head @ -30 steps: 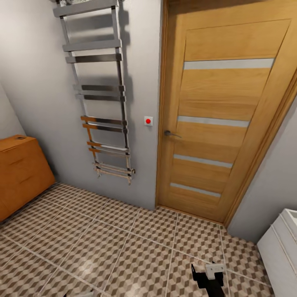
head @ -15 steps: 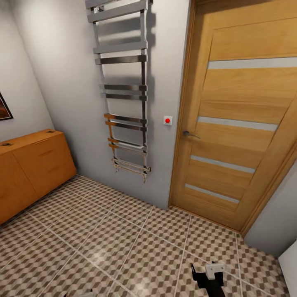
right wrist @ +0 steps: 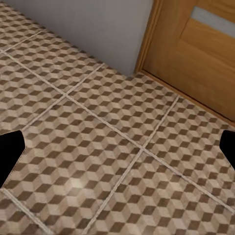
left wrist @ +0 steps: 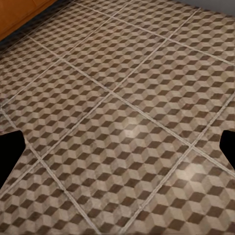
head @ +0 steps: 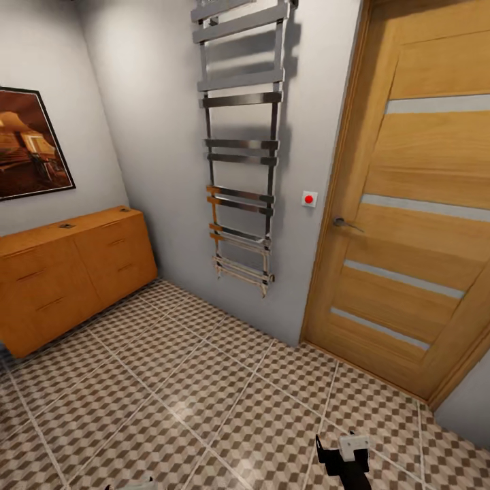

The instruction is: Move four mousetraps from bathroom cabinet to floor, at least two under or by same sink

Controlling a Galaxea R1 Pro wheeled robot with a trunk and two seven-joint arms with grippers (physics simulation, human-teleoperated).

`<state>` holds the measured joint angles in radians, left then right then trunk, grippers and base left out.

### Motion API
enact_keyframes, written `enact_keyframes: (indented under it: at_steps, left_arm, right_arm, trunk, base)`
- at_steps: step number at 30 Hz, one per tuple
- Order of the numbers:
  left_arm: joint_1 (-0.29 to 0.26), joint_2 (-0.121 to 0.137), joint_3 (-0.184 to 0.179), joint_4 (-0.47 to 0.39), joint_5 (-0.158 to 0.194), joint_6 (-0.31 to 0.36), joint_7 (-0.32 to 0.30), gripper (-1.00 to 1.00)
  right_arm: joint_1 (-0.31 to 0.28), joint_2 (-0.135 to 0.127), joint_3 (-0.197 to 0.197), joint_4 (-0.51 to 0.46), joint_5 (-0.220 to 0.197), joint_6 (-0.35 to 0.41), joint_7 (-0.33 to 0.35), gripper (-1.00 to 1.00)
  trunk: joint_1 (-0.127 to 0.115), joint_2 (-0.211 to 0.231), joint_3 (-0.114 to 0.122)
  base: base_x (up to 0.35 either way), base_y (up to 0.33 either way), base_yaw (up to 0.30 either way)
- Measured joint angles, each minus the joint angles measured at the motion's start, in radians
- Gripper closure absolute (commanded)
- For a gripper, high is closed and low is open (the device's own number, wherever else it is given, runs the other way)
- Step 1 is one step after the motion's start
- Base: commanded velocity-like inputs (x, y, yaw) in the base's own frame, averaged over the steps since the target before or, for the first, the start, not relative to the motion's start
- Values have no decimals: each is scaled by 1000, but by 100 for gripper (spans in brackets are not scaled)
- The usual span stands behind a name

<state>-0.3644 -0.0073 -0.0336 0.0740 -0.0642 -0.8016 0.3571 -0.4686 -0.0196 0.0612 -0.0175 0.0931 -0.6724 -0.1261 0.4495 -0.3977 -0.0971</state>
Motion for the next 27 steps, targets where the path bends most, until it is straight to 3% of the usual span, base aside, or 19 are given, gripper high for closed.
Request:
enact_keyframes:
  at_steps: [27]
  left_arm:
    - [0,0,0,0,0,0,0,-100]
  right_arm:
    - [0,0,0,0,0,0,0,-100]
  trunk:
    - [0,0,0]
  base:
    - [-63,0,277]
